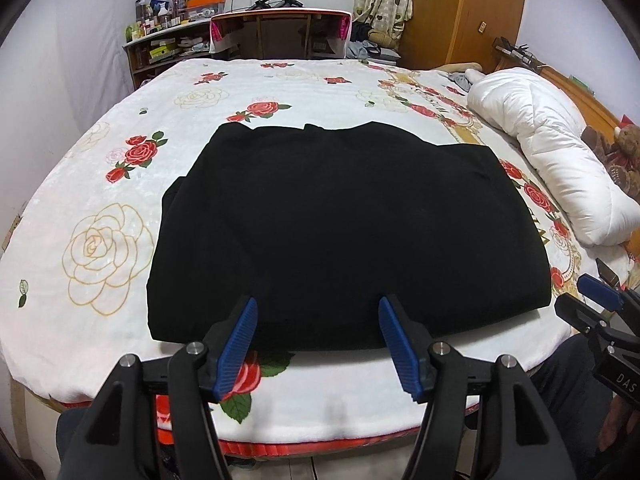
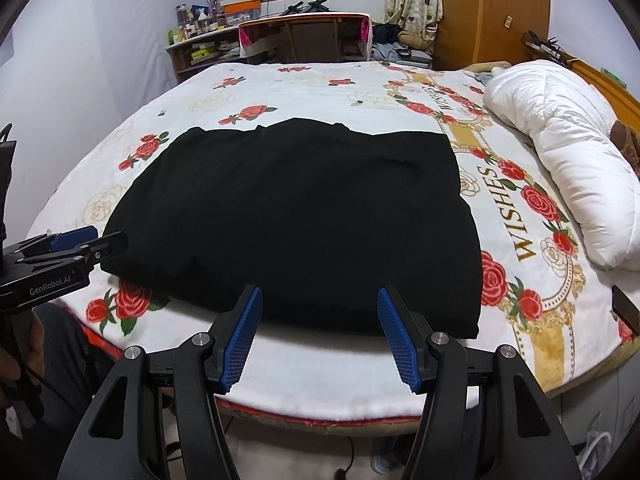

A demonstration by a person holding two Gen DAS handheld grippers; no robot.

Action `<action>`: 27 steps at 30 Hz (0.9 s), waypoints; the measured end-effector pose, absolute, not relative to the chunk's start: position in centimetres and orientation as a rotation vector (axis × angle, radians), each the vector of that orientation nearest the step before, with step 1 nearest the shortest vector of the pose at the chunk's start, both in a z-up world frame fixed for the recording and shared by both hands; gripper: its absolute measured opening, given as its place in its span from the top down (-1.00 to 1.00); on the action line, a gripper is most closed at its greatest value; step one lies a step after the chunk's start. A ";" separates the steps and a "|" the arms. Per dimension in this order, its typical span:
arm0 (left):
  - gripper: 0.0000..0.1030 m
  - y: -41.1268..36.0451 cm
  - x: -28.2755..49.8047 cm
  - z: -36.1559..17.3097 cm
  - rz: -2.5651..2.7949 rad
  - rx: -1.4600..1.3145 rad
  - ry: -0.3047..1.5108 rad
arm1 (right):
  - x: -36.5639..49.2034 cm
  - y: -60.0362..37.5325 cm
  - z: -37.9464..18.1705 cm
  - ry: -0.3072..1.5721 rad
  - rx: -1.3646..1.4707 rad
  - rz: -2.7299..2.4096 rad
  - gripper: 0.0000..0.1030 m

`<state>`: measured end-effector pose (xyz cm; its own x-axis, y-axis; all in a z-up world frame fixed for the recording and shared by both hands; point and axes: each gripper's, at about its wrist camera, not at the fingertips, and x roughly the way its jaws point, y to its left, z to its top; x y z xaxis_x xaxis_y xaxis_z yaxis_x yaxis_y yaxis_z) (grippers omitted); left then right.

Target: Fold large clothes

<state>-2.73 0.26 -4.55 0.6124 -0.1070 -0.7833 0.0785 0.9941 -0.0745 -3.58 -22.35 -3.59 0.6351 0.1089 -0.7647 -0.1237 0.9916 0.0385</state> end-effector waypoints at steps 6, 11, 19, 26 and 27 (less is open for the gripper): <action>-0.27 0.0 -2.8 -4.7 -0.122 -0.041 0.907 | -3.7 -22.5 -3.7 0.878 -0.017 0.131 -0.17; -0.27 -0.2 -2.9 -4.8 -0.108 -0.032 0.908 | -3.8 -22.4 -3.7 0.879 -0.018 0.133 -0.17; -0.27 -0.1 -2.8 -5.0 -0.112 -0.044 0.912 | -3.7 -22.3 -4.0 0.884 -0.022 0.134 -0.17; -0.27 -0.1 -2.8 -5.0 -0.110 -0.055 0.908 | -3.5 -22.4 -4.3 0.891 -0.023 0.136 -0.17; -0.27 -0.1 -2.8 -5.0 -0.110 -0.055 0.909 | -3.5 -22.4 -4.4 0.892 -0.023 0.136 -0.17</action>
<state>-2.78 -0.07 -5.02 0.6096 -0.1187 -0.7838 0.0724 0.9929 -0.0940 -3.49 -22.39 -4.44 0.6195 0.1088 -0.7774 -0.1281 0.9911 0.0366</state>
